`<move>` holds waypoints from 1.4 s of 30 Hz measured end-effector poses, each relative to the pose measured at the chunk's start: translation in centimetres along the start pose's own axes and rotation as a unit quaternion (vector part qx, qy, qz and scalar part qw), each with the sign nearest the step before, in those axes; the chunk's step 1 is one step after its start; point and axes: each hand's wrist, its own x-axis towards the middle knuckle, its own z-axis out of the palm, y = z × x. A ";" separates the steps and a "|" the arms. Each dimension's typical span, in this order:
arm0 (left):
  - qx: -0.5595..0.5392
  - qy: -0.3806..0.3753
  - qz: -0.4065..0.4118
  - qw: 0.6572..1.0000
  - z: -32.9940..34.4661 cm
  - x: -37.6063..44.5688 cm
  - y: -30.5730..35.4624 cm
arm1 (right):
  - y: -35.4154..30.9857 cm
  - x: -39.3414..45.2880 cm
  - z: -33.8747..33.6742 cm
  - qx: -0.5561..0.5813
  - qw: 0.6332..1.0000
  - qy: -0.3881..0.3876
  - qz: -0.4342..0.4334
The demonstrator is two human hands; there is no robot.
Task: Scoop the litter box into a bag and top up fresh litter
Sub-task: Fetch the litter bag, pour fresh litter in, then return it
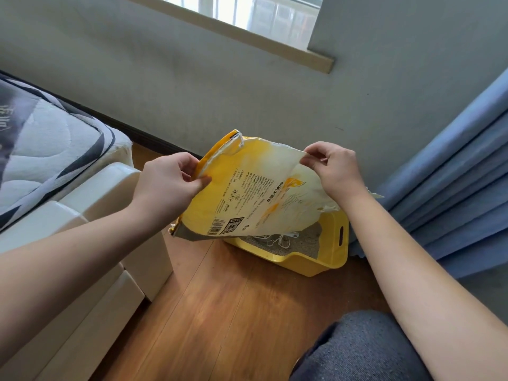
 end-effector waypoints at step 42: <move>0.025 0.061 0.087 0.994 0.4 3.8 1.8 | 0.7 1.5 -0.5 -0.011 0.997 0.078 0.001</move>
